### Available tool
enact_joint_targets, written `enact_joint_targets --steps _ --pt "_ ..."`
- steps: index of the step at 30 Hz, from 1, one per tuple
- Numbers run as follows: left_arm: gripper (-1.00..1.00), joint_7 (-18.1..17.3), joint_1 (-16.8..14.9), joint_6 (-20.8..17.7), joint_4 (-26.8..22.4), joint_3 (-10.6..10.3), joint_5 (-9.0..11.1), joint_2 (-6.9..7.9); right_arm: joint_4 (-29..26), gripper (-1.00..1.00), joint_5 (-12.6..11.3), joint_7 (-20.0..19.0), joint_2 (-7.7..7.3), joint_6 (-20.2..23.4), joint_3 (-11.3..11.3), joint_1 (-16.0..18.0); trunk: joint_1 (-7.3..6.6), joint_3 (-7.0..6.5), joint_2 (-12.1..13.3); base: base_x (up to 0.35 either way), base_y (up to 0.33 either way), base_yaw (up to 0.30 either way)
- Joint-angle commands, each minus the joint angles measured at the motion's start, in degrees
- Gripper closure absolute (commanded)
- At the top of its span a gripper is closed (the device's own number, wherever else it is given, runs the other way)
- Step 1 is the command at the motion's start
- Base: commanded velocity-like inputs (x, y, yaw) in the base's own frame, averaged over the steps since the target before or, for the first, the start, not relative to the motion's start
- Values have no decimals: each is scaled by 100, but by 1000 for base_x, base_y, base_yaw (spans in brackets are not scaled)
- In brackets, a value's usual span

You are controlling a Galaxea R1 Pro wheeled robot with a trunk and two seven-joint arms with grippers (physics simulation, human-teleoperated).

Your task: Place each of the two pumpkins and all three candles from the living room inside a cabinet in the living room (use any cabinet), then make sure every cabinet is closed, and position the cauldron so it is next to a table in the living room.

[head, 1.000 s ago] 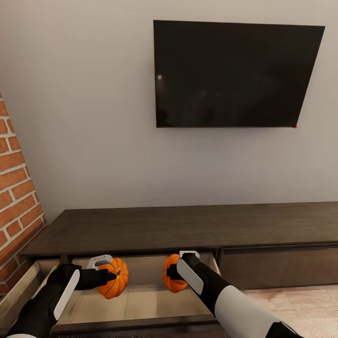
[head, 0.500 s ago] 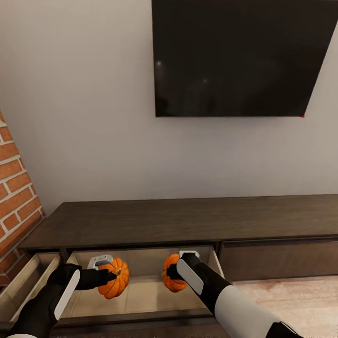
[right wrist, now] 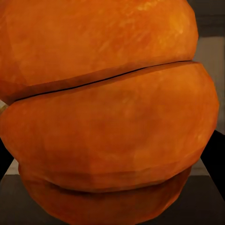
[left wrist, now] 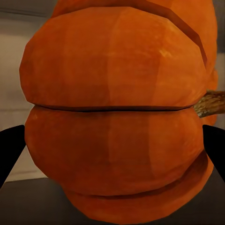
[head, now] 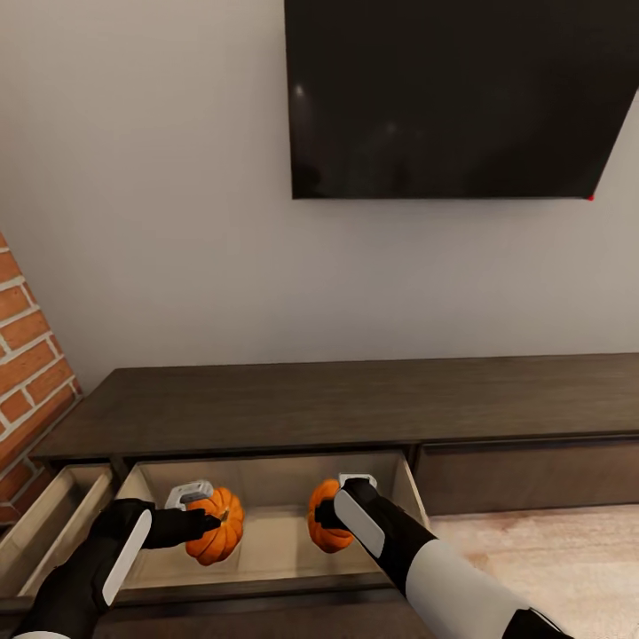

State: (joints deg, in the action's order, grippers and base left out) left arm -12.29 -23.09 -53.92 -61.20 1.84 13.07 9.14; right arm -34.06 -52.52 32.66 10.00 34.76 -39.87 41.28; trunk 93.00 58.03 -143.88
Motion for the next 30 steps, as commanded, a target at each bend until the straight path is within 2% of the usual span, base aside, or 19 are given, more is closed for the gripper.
enact_joint_targets --steps 1,8,30 --pt "100 -19 -3 -25 -6 9 -15 0 -4 100 -39 47 0 4 -21 9 1 28 -5 0 0 0" --pt "100 -19 -3 -22 -6 9 -24 0 -4 100 -39 47 0 4 -21 11 19 183 -14 0 0 0" --pt "100 -19 -3 -22 -6 9 -29 1 -4 100 -30 43 0 4 -21 9 19 183 -14 0 0 0"
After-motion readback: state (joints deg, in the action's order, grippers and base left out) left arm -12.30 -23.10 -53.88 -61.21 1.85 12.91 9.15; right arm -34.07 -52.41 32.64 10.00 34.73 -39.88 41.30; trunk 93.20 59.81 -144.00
